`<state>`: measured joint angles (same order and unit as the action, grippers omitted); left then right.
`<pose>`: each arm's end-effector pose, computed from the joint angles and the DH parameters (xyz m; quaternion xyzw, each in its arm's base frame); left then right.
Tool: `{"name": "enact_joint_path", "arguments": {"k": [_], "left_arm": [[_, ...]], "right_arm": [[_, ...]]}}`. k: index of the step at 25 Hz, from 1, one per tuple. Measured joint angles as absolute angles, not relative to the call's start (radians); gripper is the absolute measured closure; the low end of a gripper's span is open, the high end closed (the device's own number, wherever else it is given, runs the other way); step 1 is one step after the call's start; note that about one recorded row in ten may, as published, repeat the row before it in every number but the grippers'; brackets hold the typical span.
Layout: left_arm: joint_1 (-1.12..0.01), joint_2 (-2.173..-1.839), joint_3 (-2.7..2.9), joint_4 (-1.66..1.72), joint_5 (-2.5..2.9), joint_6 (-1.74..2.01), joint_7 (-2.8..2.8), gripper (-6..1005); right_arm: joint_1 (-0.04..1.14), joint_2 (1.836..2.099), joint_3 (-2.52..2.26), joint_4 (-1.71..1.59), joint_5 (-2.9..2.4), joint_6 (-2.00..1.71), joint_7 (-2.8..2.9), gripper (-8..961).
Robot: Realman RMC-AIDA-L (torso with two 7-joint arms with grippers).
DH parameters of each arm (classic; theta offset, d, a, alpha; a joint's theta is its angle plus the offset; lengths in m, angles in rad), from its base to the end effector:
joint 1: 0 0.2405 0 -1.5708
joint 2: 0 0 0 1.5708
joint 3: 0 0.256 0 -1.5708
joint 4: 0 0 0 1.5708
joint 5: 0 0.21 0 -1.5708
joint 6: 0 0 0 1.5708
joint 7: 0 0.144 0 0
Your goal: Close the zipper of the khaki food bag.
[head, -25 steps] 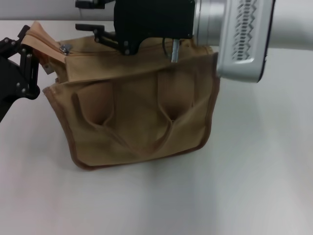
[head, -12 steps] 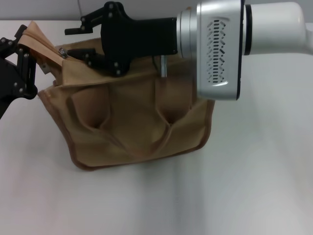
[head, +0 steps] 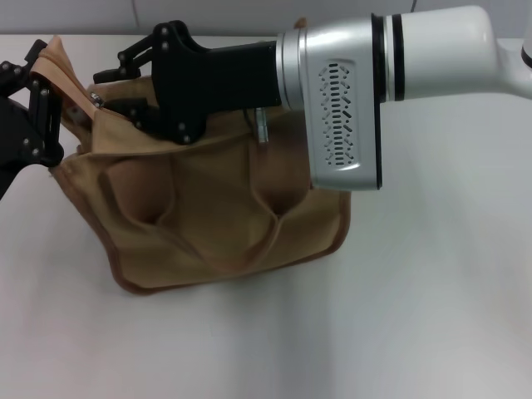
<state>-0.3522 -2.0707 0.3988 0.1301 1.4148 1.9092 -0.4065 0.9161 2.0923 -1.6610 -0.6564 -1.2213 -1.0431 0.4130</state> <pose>-0.2868 0.2545 0.0302 -0.7306 -0.0128 -0.4990 0.4659 0.0441 0.3774 -0.1026 -0.8568 -0.4380 0.2155 0.1659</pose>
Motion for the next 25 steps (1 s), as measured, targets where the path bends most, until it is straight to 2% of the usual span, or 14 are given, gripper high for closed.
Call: {"name": "enact_joint_path", "arguments": {"k": [25], "left_arm": [[-0.325,-2.074,0.387,0.122,1.414,1.951,-0.402,979]], "right_arm": [[0.87,2.092,-1.72,-0.758,-1.214,-1.029,0.487,686]]}}
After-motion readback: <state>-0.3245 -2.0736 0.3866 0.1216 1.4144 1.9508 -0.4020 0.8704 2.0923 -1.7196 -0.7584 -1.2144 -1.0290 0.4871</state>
